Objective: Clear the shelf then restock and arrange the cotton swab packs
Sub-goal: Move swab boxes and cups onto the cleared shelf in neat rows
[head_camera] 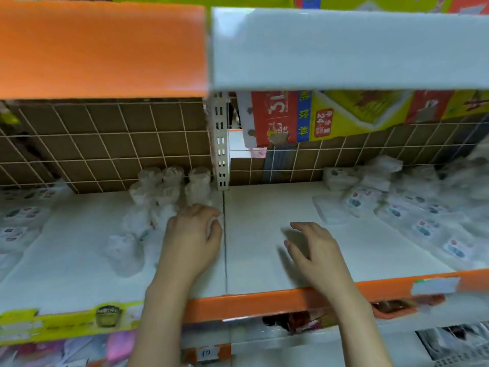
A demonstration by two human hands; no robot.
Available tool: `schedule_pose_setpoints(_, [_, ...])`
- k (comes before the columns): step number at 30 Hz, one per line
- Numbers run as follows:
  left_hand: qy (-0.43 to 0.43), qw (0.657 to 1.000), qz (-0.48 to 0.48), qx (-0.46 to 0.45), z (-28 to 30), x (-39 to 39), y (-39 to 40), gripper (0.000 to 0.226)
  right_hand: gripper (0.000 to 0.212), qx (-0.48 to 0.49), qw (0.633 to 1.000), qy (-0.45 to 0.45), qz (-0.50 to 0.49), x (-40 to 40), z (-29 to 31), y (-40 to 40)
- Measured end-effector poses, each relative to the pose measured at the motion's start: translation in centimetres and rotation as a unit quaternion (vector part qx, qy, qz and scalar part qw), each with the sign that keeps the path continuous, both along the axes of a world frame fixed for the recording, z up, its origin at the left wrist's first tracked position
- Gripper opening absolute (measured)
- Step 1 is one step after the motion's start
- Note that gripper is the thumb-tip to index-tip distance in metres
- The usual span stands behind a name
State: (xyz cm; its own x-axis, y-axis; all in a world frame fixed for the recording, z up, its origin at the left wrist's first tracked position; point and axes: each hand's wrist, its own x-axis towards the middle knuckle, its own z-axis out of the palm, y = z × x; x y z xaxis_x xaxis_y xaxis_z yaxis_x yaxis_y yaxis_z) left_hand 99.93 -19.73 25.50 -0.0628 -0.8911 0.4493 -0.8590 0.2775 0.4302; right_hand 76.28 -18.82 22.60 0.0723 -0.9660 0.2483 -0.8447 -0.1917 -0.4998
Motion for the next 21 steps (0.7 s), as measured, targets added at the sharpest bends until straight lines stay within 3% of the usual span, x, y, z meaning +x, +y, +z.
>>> schedule_pose_setpoints(10, [-0.017, 0.997, -0.009, 0.08, -2.5, -16.4, 1.3, 0.037, 0.037, 0.019, 1.0, 0.007, -0.012, -15.2, -0.2, 0.4])
schedule_pose_setpoints(15, [-0.044, 0.988, 0.009, 0.146, -4.4, -18.5, 1.8, 0.043, 0.038, 0.037, 0.999, 0.013, 0.001, -17.6, -1.2, 0.8])
schedule_pose_setpoints(21, [-0.035, 0.986, 0.025, 0.164, -5.3, -18.0, 1.6, 0.046, 0.04, 0.047, 0.999, 0.013, 0.017, -17.5, -1.1, 0.2])
